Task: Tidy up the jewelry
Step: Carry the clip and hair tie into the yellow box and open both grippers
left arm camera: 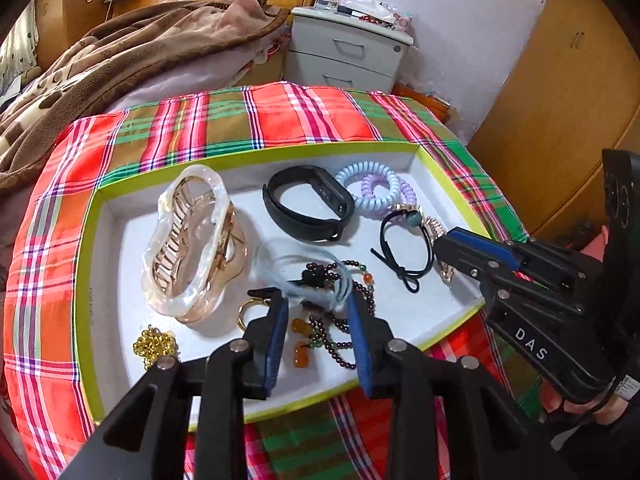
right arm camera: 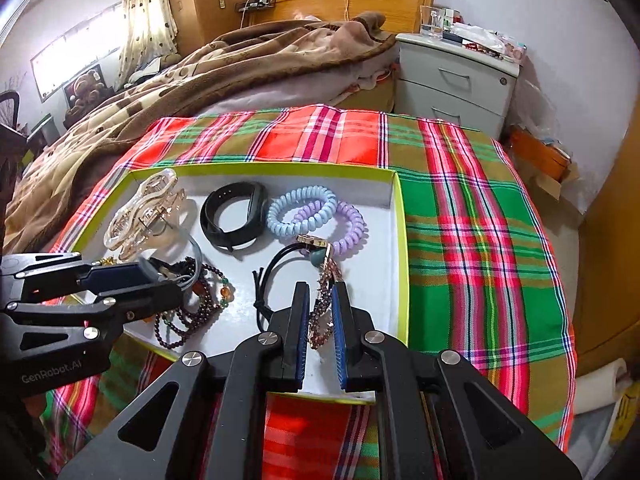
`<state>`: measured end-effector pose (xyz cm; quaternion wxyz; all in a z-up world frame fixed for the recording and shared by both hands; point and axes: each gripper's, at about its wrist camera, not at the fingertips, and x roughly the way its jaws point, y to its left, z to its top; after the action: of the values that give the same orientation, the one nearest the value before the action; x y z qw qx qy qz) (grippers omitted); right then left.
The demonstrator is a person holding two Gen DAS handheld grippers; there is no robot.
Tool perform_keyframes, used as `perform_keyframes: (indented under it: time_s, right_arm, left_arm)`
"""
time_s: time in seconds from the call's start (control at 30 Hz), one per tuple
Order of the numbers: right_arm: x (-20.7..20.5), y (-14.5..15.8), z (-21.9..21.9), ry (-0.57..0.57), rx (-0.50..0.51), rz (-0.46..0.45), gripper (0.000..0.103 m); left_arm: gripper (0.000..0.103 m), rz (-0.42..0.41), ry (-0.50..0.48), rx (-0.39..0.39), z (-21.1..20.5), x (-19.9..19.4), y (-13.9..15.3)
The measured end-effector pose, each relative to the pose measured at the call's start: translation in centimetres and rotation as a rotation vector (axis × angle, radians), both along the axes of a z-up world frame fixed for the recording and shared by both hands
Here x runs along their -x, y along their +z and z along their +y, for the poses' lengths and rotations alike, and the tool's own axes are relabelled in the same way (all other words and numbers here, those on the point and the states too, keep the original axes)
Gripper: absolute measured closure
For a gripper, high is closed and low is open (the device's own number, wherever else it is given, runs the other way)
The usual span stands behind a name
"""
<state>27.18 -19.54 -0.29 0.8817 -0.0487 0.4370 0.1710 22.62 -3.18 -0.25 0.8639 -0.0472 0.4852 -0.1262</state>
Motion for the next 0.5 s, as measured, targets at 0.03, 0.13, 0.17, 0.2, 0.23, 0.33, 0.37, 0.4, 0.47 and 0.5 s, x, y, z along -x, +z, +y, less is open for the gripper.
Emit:
perform_keyframes:
  time_s: [0.03, 0.13, 0.17, 0.2, 0.23, 0.33, 0.37, 0.4, 0.47, 0.5]
  right_arm:
    - [0.0, 0.0, 0.0, 0.001, -0.001, 0.000, 0.086]
    - [0.2, 0.2, 0.2, 0.005, 0.000, -0.007, 0.084]
    - [0.3, 0.2, 0.2, 0.005, -0.001, -0.009, 0.084]
    - [0.3, 0.3, 0.1, 0.004, -0.002, -0.011, 0.083]
    - [0.4, 0.4, 0.1, 0.001, -0.006, -0.015, 0.082]
    - [0.5, 0.8, -0.1, -0.006, -0.018, -0.024, 0.069]
    - [0.6, 0.9, -0.2, -0.008, -0.024, -0.026, 0.067]
    - [0.8, 1.0, -0.2, -0.010, -0.031, -0.029, 0.067]
    - [1.2, 1.5, -0.4, -0.016, -0.045, -0.038, 0.067]
    - [1.5, 1.8, -0.4, -0.019, -0.052, -0.048, 0.067]
  left_arm:
    - [0.065, -0.001, 0.000, -0.001, 0.0, 0.0, 0.0]
    - [0.065, -0.001, 0.002, 0.003, 0.1, 0.2, 0.1]
    - [0.065, -0.005, 0.008, 0.003, 0.2, 0.3, 0.2]
    - [0.064, -0.012, 0.013, 0.002, 0.2, 0.4, 0.3]
    - [0.064, -0.014, 0.014, 0.002, 0.3, 0.4, 0.4]
    - [0.062, -0.019, 0.015, -0.008, 0.3, 0.7, 0.7]
    - [0.061, -0.025, 0.016, -0.013, 0.3, 0.9, 0.9]
    - [0.061, -0.032, 0.022, -0.021, 0.3, 1.0, 1.0]
    - [0.061, -0.046, 0.037, -0.031, 0.3, 1.5, 1.4]
    - [0.061, -0.050, 0.049, -0.034, 0.4, 1.8, 1.5]
